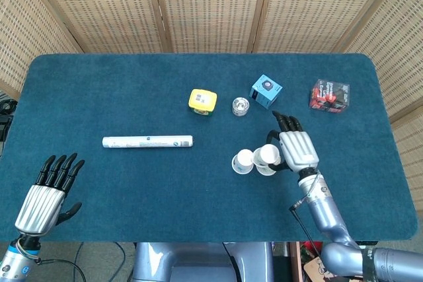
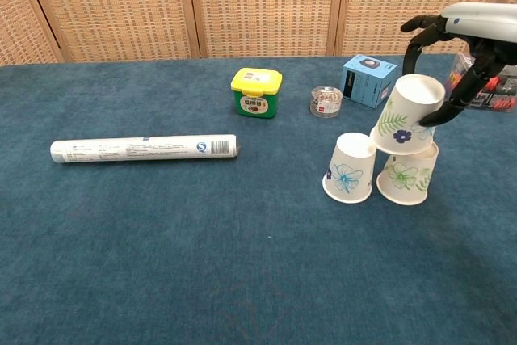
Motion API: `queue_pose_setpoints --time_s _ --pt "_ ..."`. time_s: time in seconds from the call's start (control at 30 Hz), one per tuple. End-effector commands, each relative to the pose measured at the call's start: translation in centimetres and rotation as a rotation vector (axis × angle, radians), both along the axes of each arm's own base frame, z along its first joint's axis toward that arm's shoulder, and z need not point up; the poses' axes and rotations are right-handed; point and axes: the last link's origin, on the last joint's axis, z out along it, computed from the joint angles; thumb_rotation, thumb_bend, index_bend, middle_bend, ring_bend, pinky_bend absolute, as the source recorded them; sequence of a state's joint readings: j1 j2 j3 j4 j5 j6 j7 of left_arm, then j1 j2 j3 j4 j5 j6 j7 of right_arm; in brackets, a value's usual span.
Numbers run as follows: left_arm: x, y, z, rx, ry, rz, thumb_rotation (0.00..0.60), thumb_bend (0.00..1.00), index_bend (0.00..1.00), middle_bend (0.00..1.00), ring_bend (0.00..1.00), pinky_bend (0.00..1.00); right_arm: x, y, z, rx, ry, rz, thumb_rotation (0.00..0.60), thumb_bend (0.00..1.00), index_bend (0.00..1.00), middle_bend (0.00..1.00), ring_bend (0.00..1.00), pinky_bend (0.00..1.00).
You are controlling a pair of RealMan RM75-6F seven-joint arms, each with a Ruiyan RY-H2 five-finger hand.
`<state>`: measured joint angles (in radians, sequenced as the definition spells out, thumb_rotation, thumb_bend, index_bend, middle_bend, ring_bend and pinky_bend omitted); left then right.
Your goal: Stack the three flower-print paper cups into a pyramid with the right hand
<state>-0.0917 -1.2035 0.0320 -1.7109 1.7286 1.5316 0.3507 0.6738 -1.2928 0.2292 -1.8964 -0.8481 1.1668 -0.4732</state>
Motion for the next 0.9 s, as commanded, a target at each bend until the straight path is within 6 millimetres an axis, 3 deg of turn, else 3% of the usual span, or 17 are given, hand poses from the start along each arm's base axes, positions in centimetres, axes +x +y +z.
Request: queue_pose_setpoints --time_s 0.03,0.7,0.9 --pt "0.00 -0.01 0.00 0.000 0.000 -0.001 0.600 0.21 0.00 0.00 0.00 0.00 0.05 0.02 -0.32 0.006 0.001 0.000 0.600 0.12 0.51 0.05 0.00 0.00" --pt "0.13 -0.14 0.11 0.005 -0.002 -0.007 0.600 0.21 0.00 0.00 0.00 0.00 0.51 -0.28 -1.22 0.020 0.003 0.009 0.600 0.12 0.50 0.02 0.00 0.00" --pt "0.15 -0.13 0.06 0.005 -0.002 -0.008 0.600 0.21 0.00 0.00 0.00 0.00 0.43 -0.30 -1.06 0.018 -0.005 0.013 0.600 0.12 0.32 0.00 0.00 0.00"
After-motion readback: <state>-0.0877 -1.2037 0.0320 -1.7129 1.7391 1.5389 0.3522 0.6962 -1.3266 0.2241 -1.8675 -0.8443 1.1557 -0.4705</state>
